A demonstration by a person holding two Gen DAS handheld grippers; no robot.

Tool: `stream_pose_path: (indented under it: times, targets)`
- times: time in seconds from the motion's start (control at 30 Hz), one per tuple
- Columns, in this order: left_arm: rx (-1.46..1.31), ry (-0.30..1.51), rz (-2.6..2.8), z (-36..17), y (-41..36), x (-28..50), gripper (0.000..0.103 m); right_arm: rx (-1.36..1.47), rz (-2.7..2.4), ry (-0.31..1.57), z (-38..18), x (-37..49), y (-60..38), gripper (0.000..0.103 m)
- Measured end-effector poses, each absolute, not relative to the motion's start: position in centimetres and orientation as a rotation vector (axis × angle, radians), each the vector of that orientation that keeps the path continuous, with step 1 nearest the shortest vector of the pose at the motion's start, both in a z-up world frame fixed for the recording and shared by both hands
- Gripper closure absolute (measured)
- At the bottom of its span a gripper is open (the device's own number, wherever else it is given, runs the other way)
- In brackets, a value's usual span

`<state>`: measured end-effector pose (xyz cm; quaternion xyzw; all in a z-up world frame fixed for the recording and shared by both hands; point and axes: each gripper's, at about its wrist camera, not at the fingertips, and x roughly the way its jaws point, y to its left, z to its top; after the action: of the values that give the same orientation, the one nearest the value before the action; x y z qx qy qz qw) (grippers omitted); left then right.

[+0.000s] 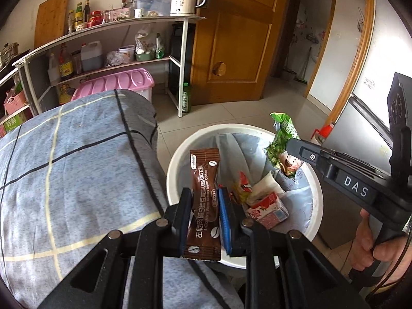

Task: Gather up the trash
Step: 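Carry the chocolate-bar wrapper and green bag over the white bin, then open both tools to drop the wrapper and green bag into the bin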

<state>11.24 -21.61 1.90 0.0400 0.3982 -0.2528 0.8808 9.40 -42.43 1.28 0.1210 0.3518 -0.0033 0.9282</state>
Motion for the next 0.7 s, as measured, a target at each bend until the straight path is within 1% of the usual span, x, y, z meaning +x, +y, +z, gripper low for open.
stream_pose_path:
  times: [0.27, 0.37, 0.63, 0.7]
  targets:
    - [0.113, 0.898, -0.573, -0.4, -25.4, 10.7, 0.081, 0.228, -0.072, 0.828, -2.1, 8.8, -44.9, 0.094]
    - [0.148, 0.893, -0.563, -1.0, -26.3, 10.2, 0.081, 0.229, -0.077, 0.854, -3.0, 8.7, -45.3, 0.094]
    - [0.143, 0.919, -0.557, -1.8, -26.8, 10.1, 0.081, 0.226, -0.125, 0.9, -4.8, 8.8, -46.5, 0.094]
    - [0.144, 0.916, -0.556, -1.8, -26.7, 10.1, 0.079, 0.248, -0.107, 0.902, -5.0, 8.8, -46.6, 0.093]
